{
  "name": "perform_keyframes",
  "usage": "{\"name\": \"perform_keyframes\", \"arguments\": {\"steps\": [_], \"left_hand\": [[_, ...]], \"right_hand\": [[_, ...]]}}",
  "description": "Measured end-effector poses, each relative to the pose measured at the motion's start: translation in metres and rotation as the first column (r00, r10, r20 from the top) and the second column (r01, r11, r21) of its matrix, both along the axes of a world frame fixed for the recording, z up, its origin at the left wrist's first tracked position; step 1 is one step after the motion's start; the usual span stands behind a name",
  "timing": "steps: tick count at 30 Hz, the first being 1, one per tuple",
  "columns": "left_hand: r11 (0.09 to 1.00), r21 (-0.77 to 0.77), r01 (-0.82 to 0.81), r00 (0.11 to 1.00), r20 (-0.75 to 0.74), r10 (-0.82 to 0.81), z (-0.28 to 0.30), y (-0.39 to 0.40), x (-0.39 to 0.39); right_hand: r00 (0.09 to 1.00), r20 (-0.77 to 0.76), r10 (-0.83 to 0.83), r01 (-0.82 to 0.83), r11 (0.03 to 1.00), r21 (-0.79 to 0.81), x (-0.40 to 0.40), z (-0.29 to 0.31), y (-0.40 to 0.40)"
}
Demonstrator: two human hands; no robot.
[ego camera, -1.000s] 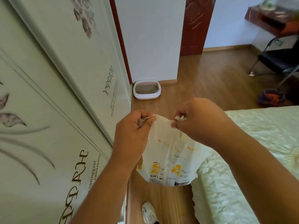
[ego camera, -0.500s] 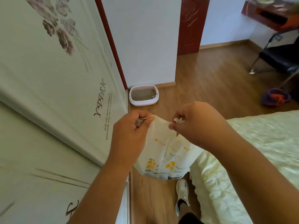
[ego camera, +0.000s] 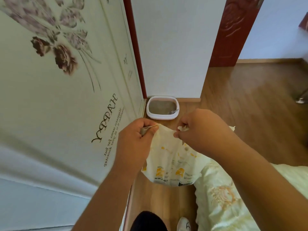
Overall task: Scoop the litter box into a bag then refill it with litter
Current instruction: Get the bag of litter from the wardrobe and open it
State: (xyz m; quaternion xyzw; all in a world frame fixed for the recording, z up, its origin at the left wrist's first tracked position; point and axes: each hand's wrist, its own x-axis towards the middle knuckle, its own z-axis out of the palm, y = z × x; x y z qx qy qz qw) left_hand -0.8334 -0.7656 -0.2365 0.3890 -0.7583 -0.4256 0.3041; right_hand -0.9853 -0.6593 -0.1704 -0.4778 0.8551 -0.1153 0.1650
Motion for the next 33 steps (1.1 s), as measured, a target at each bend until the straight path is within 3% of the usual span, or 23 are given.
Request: {"name": "perform_keyframes", "arguments": {"steps": [9,25,33], "left_hand": [[0.998,0.050,0.043,0.999,0.006,-0.043,-0.013,-0.077,-0.086],[0.964,0.107,0.242,0.956,0.141,-0.256,-0.058,-0.272,-0.215],[0.969,0.134,0.208,0.954,0.190,-0.231,-0.075,-0.334,-0.273]], "right_hand": [[1.000,-0.008,-0.028,0.028,0.999,0.037,-0.085,-0.011,-0.076],[0.954,0.120,-0.276,0.269,0.960,0.074,-0.196,-0.072,-0.245],[0.952,0.124,-0.281,0.275,0.959,0.064,-0.254,-0.099,-0.310]]}}
